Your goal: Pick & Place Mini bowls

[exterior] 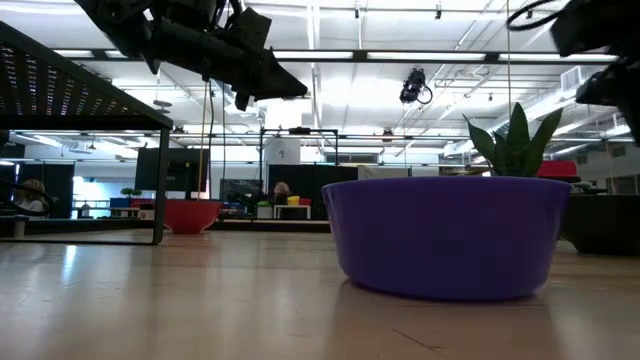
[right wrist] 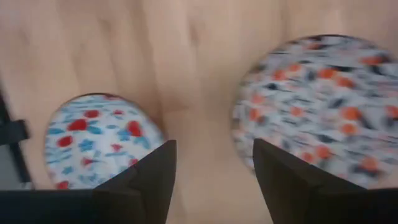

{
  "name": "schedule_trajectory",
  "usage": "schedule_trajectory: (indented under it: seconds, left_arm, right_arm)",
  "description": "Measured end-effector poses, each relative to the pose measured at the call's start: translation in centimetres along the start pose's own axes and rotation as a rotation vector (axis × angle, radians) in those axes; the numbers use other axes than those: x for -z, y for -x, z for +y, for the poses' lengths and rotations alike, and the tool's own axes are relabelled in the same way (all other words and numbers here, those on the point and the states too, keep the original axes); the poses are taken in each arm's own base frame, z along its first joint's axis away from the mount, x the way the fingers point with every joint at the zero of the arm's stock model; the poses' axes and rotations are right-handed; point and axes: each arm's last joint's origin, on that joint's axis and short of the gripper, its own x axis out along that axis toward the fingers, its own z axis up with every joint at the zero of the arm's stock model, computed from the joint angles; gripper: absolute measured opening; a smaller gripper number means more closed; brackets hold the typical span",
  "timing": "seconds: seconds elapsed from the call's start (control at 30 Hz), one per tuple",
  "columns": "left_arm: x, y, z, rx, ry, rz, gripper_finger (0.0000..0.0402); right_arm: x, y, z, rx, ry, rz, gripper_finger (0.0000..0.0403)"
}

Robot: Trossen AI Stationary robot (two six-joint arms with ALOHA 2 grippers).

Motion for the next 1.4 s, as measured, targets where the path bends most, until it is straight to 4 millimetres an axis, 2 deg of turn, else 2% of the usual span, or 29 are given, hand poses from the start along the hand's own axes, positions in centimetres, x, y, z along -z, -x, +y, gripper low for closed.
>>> schedule_trajectory:
  seconds: [0.4, 0.57, 0.7, 0.97, 1.4]
  left_arm:
    - [0.1, 0.0, 0.0, -0.001, -0.002, 0.009, 0.0014]
    - [0.1, 0.0, 0.0, -0.001, -0.001, 0.01, 0.0014]
    - [0.1, 0.0, 0.0, -0.001, -0.002, 0.01, 0.0014]
    - [0.1, 0.0, 0.0, -0.001, -0.002, 0.011, 0.0014]
    - [0.1, 0.0, 0.1, -0.02, -0.005, 0.01, 0.0014]
  right_arm:
    - [2.1, -1.8, 6.5, -0.369, 0.153, -0.149, 0.0188]
    - [3.5, -3.3, 8.9, -0.414, 0.163, -0.106, 0.0185]
    - [4.7, -4.8, 10.0, -0.392, 0.172, -0.053, 0.0185]
    - [6.0, -7.6, 10.5, -0.244, 0.147, -0.018, 0.0161]
    - [6.1, -7.9, 10.2, -0.201, 0.18, -0.013, 0.0084]
